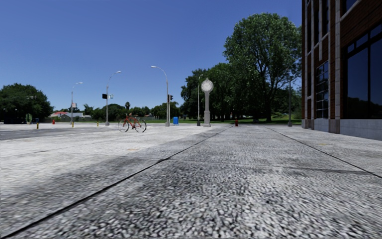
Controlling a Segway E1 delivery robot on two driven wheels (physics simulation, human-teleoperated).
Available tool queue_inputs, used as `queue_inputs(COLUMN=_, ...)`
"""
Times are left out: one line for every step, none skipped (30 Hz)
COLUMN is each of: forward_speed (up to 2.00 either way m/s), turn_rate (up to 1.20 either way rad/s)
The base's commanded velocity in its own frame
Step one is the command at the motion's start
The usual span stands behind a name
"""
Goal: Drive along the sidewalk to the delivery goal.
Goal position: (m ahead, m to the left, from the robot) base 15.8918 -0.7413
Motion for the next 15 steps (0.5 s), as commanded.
queue_inputs(forward_speed=2.0, turn_rate=0.0)
queue_inputs(forward_speed=2.0, turn_rate=0.0)
queue_inputs(forward_speed=2.0, turn_rate=0.0)
queue_inputs(forward_speed=2.0, turn_rate=0.0)
queue_inputs(forward_speed=2.0, turn_rate=0.0)
queue_inputs(forward_speed=2.0, turn_rate=0.0)
queue_inputs(forward_speed=2.0, turn_rate=0.0)
queue_inputs(forward_speed=2.0, turn_rate=0.0)
queue_inputs(forward_speed=2.0, turn_rate=0.0)
queue_inputs(forward_speed=2.0, turn_rate=0.0)
queue_inputs(forward_speed=2.0, turn_rate=0.0)
queue_inputs(forward_speed=2.0, turn_rate=0.0)
queue_inputs(forward_speed=2.0, turn_rate=0.0)
queue_inputs(forward_speed=2.0, turn_rate=0.0)
queue_inputs(forward_speed=2.0, turn_rate=0.0)
